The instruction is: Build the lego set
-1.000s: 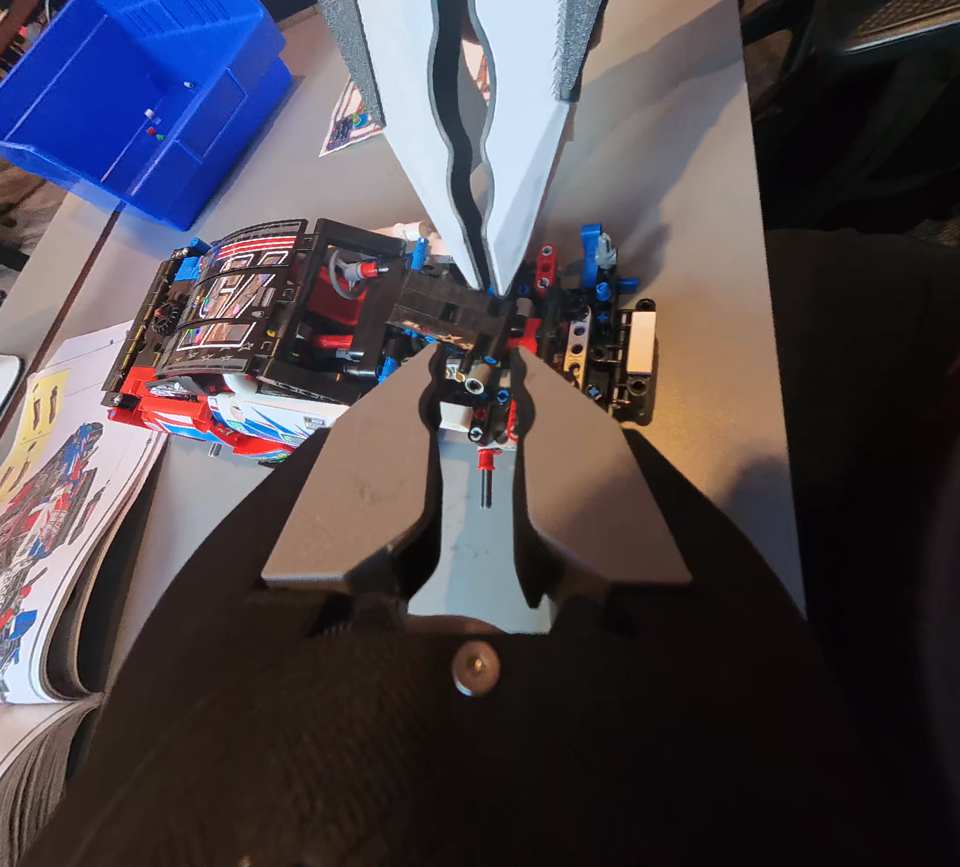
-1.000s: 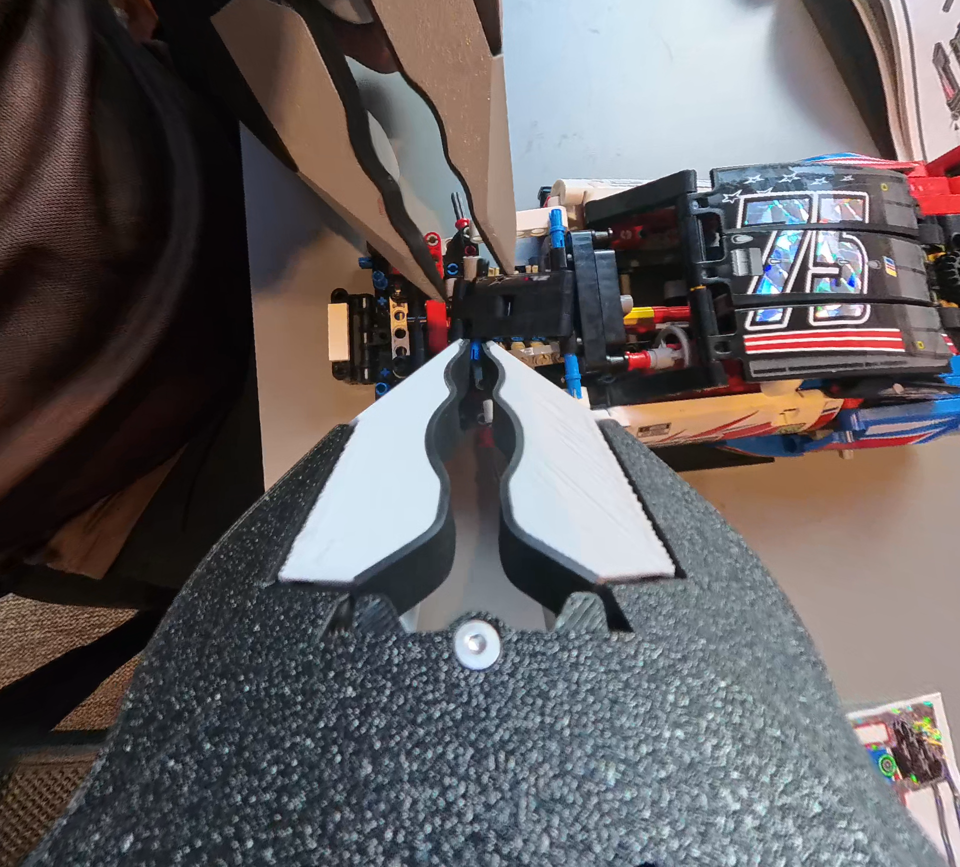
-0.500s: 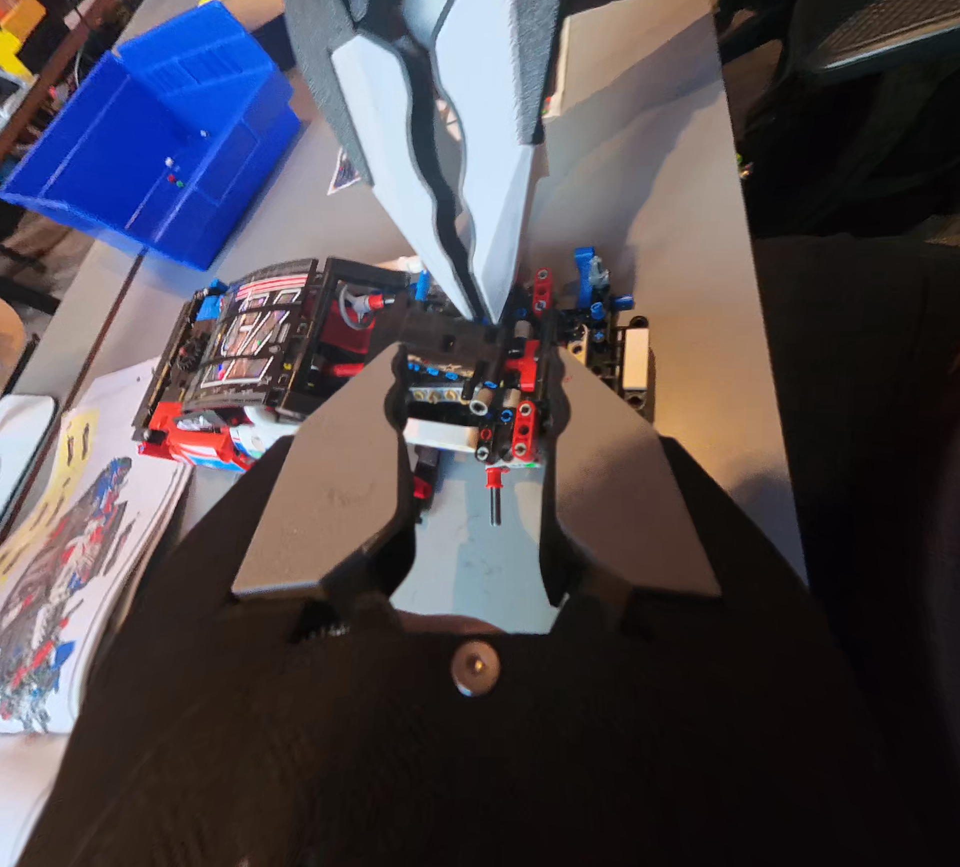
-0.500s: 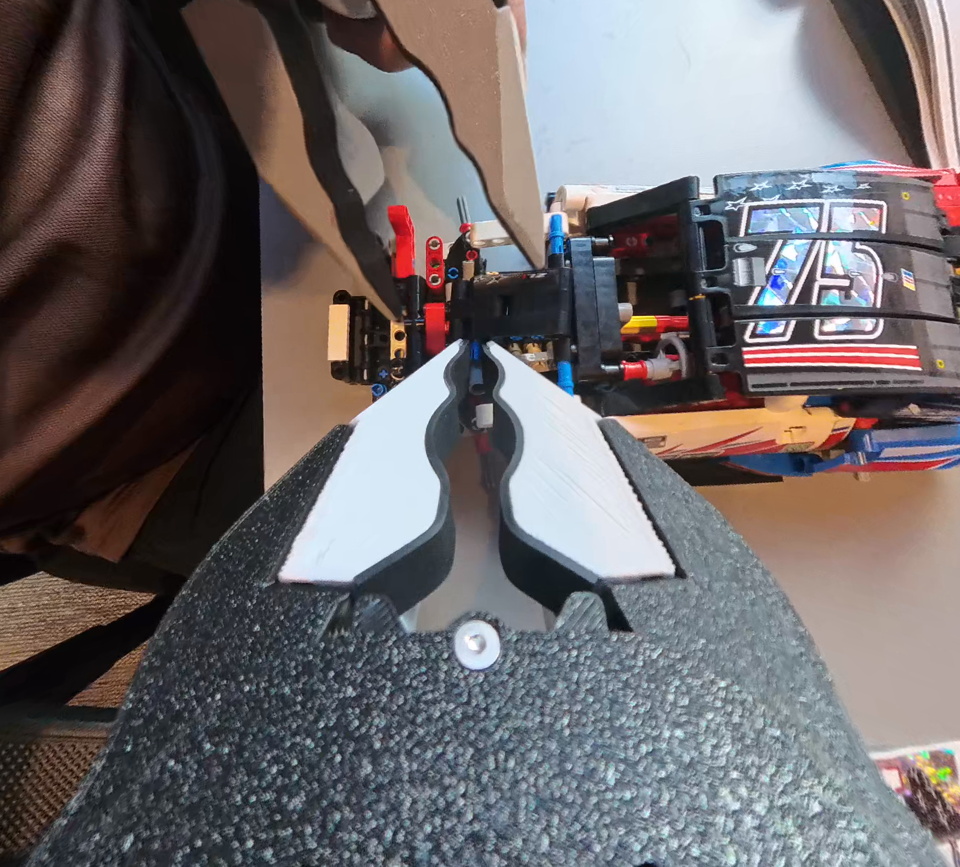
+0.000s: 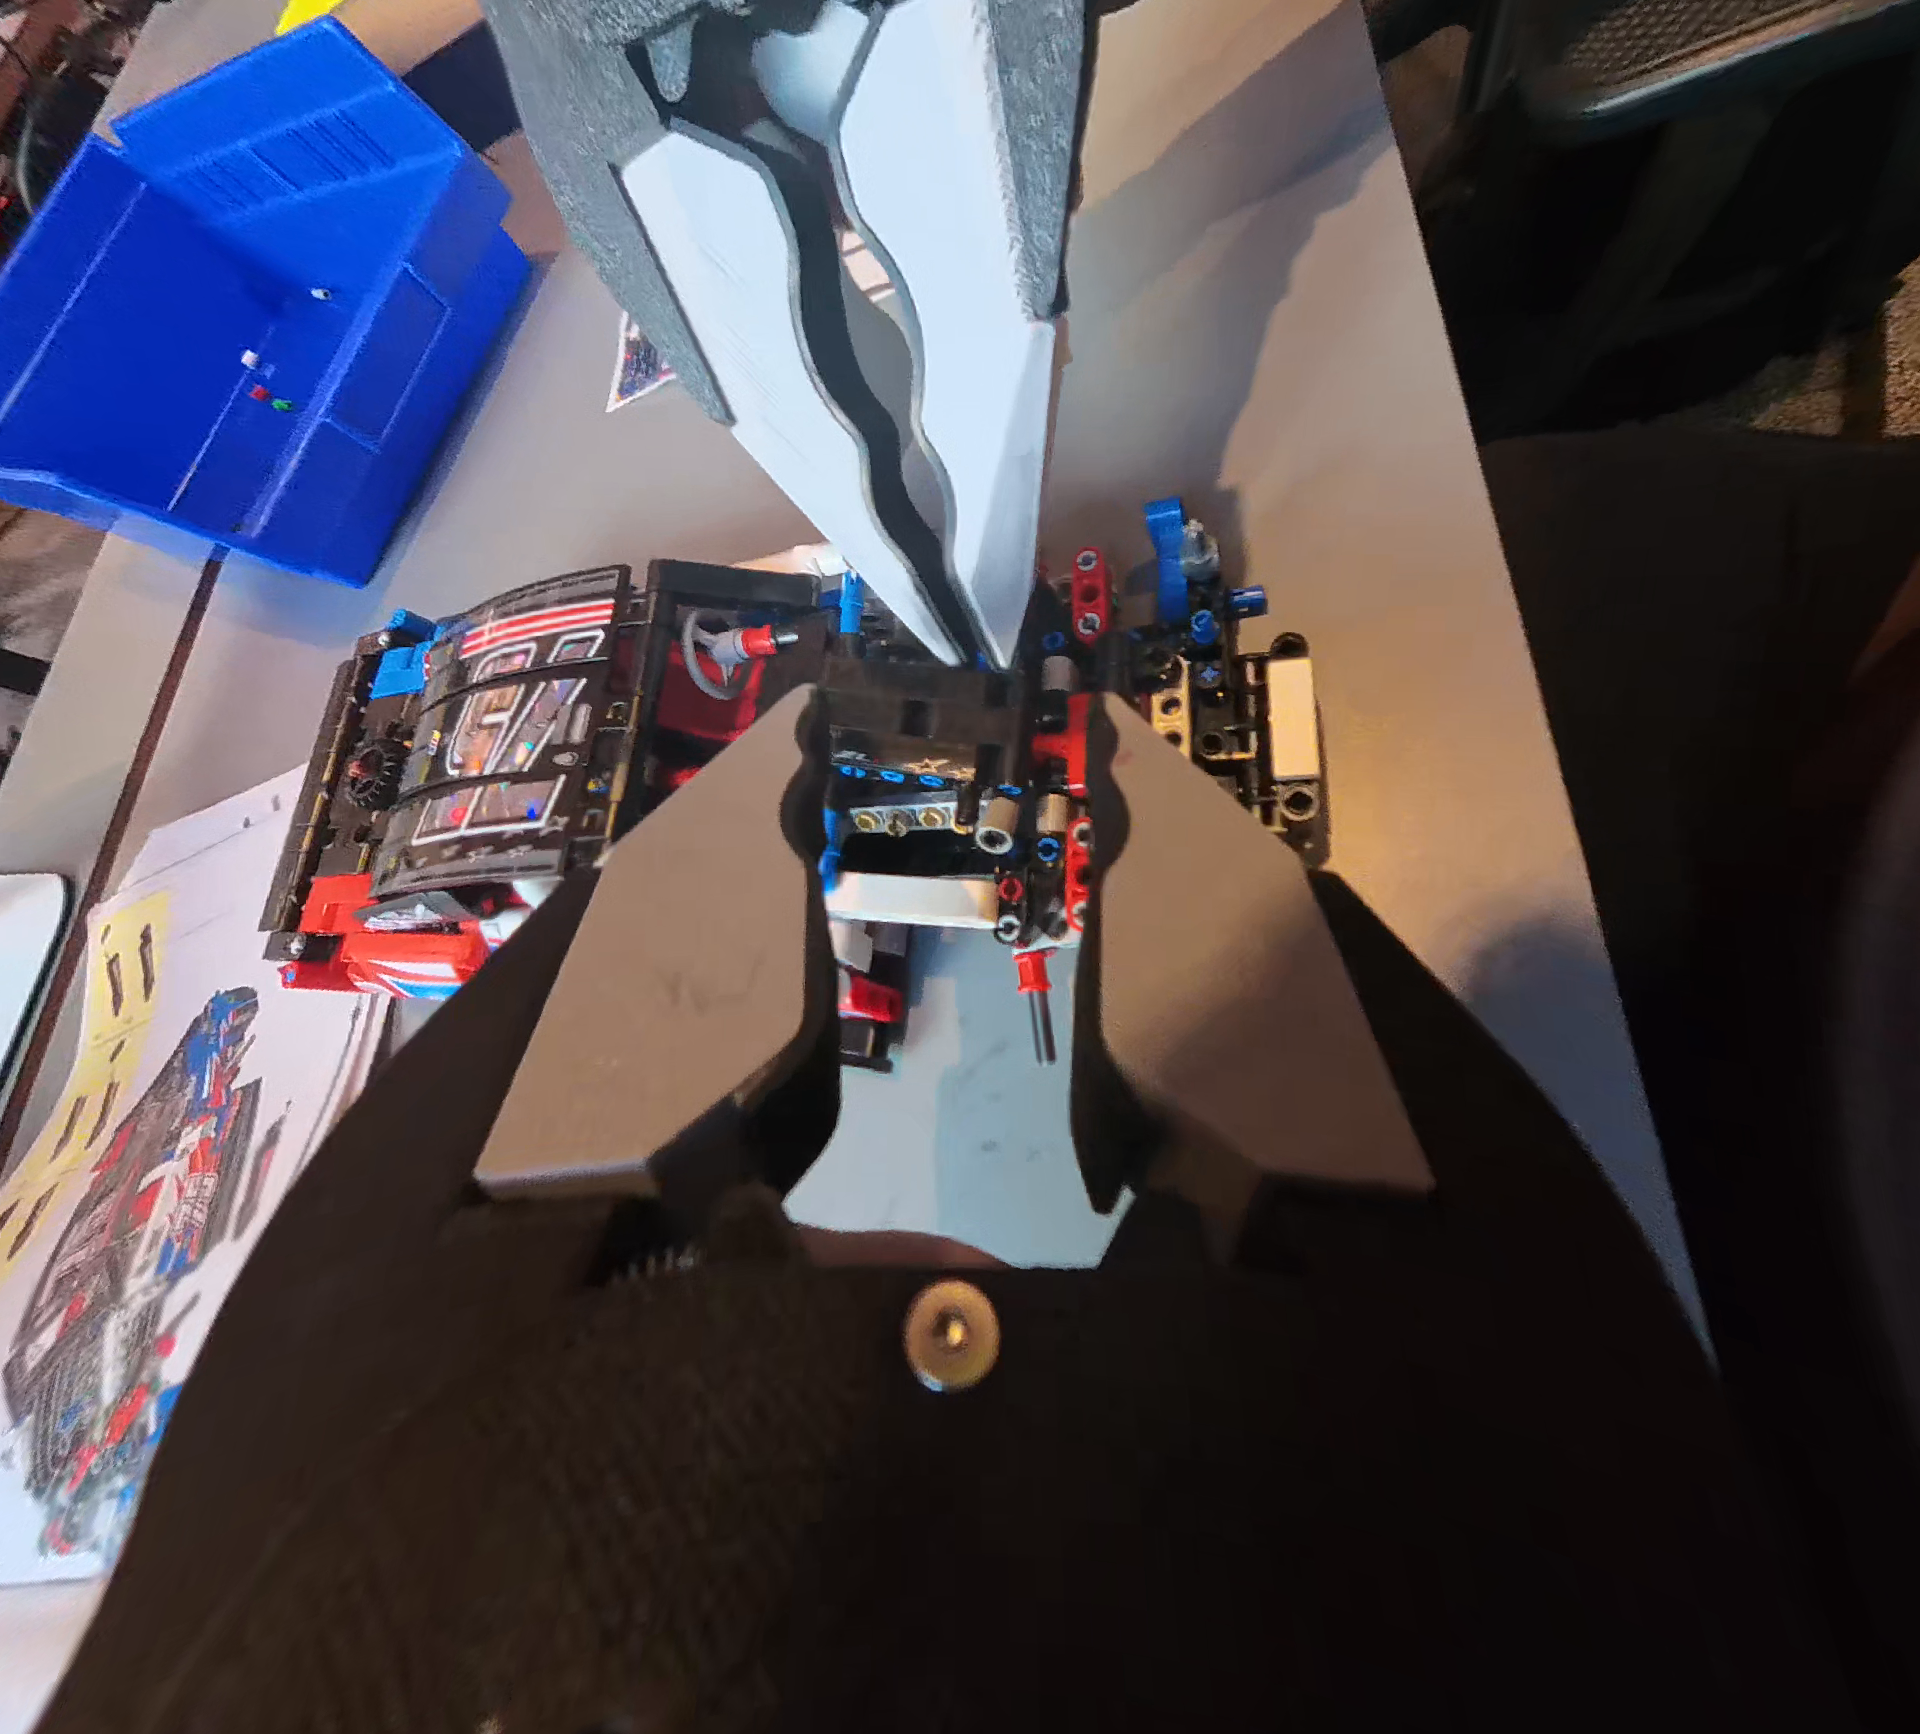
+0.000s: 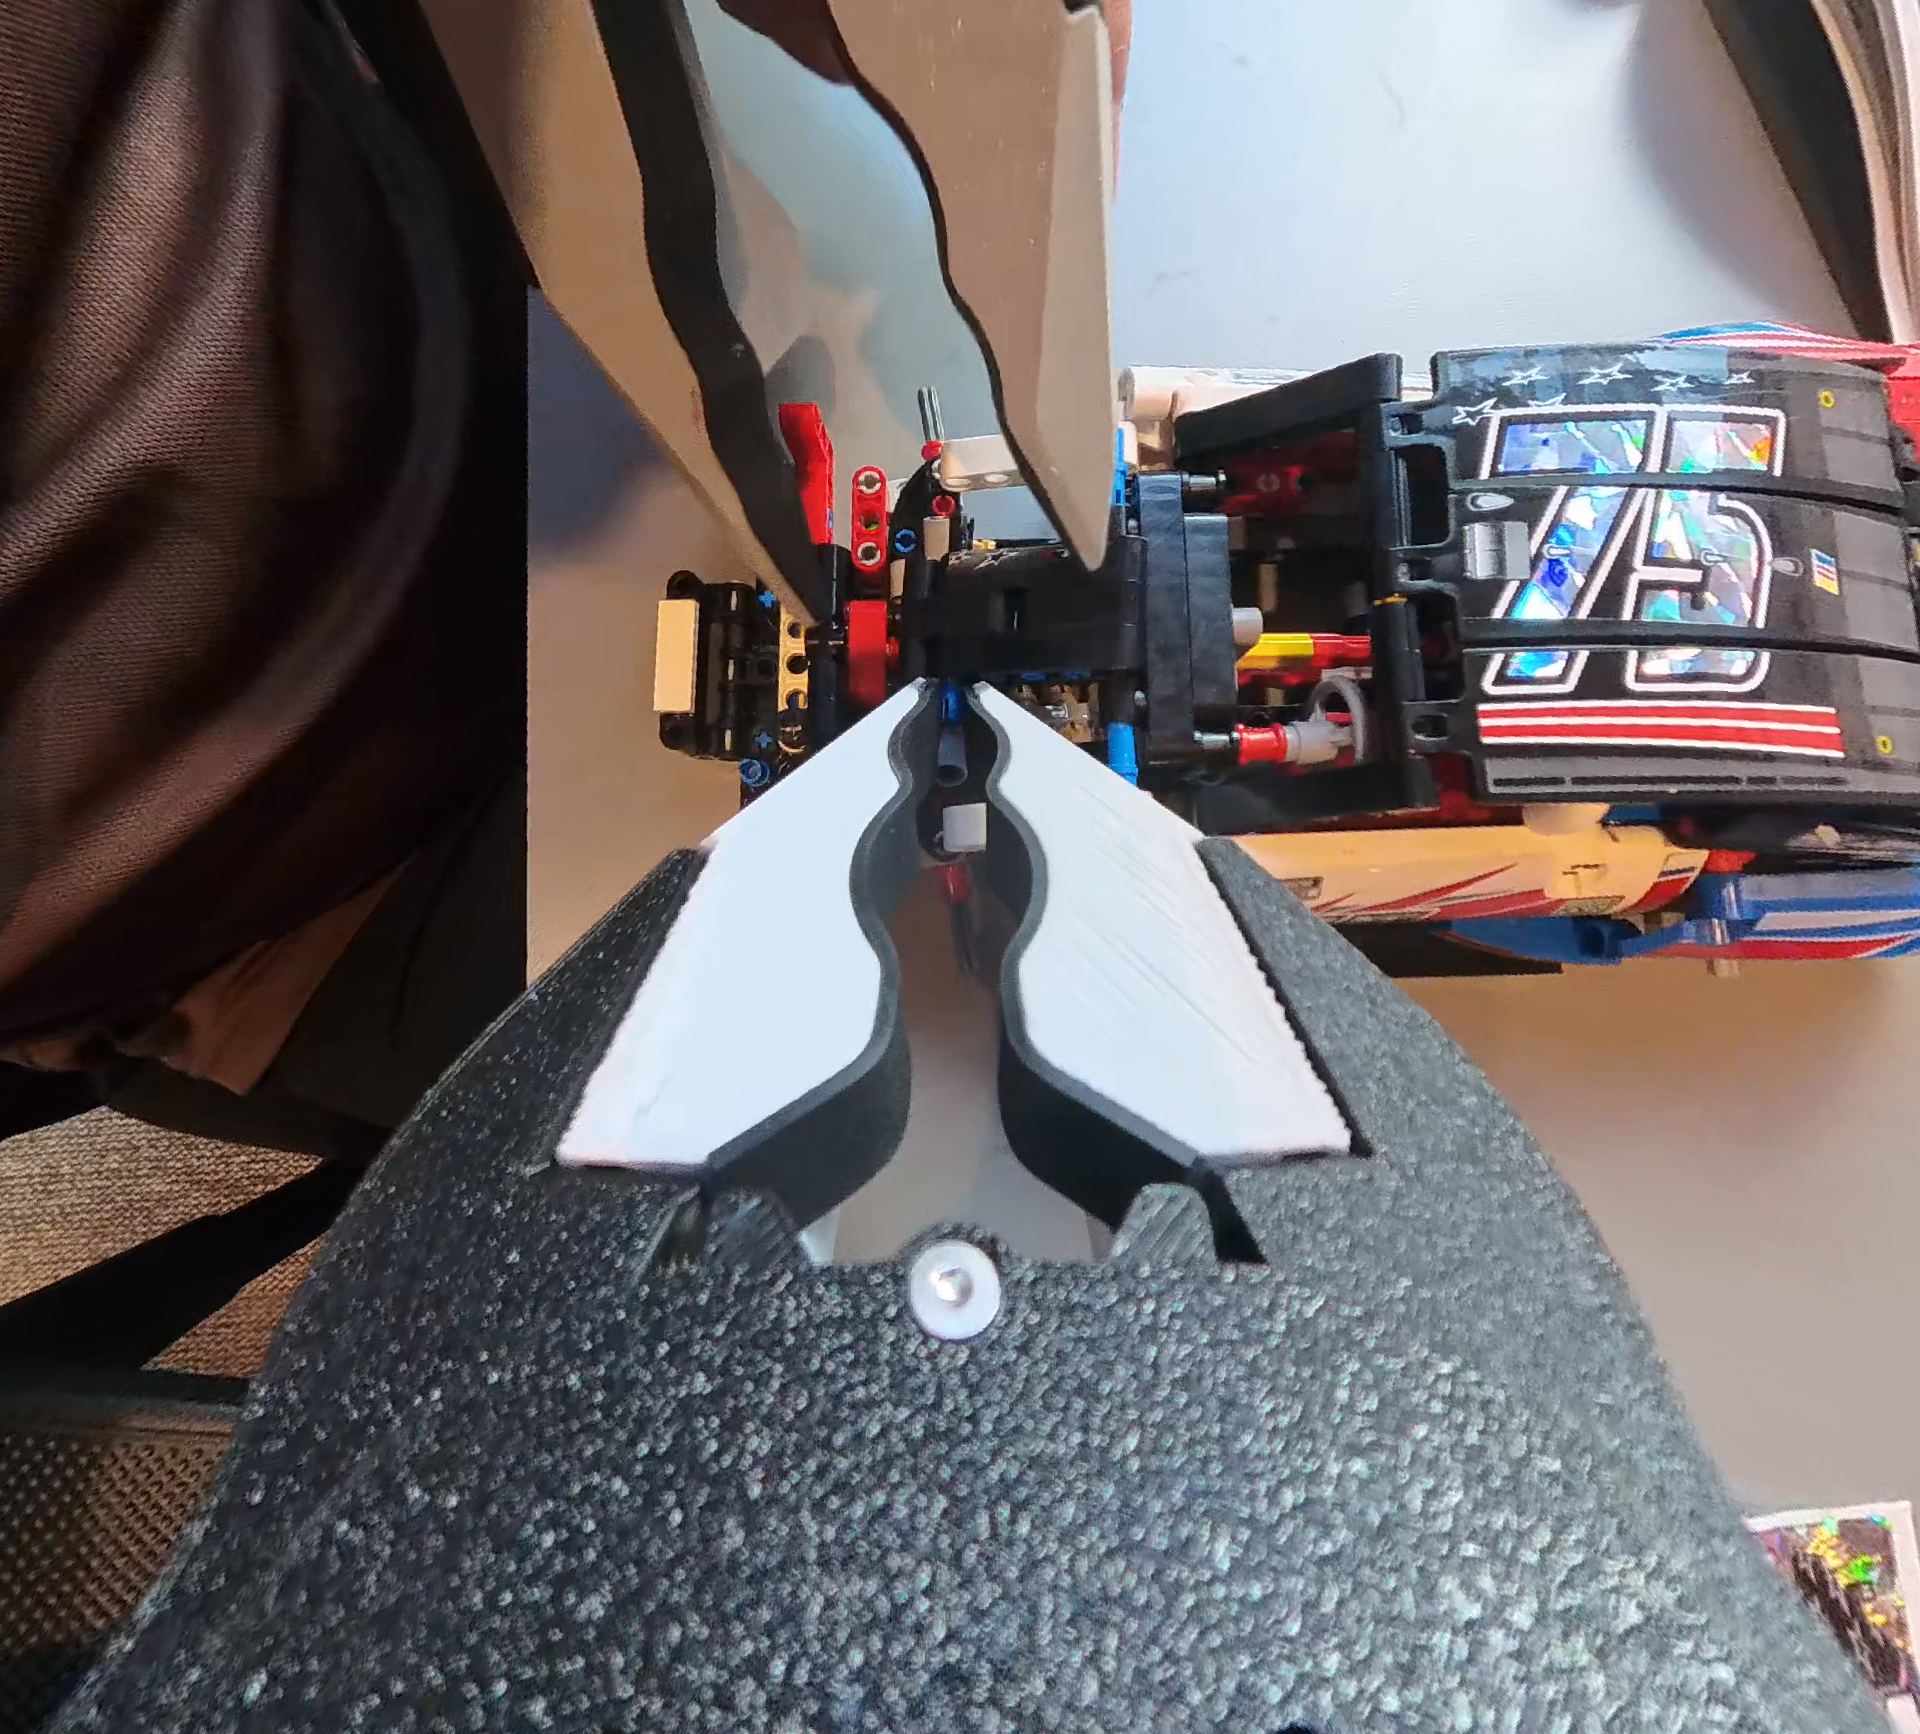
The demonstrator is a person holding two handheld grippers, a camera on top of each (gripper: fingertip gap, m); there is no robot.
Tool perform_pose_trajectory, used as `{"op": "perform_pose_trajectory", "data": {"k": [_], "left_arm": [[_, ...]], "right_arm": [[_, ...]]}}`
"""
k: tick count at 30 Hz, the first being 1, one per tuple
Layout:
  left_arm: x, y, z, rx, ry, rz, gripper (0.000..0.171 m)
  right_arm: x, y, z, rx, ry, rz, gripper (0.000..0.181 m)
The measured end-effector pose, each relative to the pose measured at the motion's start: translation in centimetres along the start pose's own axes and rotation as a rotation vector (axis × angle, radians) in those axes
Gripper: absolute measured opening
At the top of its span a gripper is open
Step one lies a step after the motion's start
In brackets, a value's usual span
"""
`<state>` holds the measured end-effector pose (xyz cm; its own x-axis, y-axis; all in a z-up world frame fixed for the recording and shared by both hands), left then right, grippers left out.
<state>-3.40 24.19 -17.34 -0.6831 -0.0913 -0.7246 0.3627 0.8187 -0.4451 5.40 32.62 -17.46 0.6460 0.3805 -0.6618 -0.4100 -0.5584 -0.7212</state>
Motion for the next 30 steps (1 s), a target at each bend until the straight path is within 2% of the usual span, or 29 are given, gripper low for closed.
{"op": "perform_pose_trajectory", "data": {"k": [3,6,18,26,30], "left_arm": [[0.0,0.2,-0.5,0.006,-0.012,-0.007,0.036],[0.5,0.6,-0.3,-0.004,0.036,-0.023,0.033],[1.1,0.9,0.3,0.003,0.027,-0.037,0.031],[1.4,0.8,0.5,-0.058,0.032,-0.032,0.031],[1.3,0.1,0.4,-0.003,-0.064,-0.009,0.034]], "right_arm": [[0.1,0.0,0.0,0.001,0.003,0.007,0.005],[0.1,-0.1,0.0,0.001,0.006,0.012,0.005],[0.4,-0.2,-0.1,-0.004,0.018,0.032,0.005],[0.7,-0.3,0.1,0.037,0.028,0.049,0.005],[0.6,-0.1,-0.5,0.034,0.002,0.051,0.005]]}}
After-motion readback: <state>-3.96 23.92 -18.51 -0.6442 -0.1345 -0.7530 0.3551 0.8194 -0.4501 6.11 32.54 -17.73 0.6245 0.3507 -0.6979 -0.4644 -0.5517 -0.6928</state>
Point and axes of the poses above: each gripper's, where its closed fingertips meet, y out along the fingers, x out of its underside, z = x × y across the jaws, the point moved 8 cm from there along -y, back along the fingers, and after that the axes turned 14 degrees about -x, right-handed, at the moved point
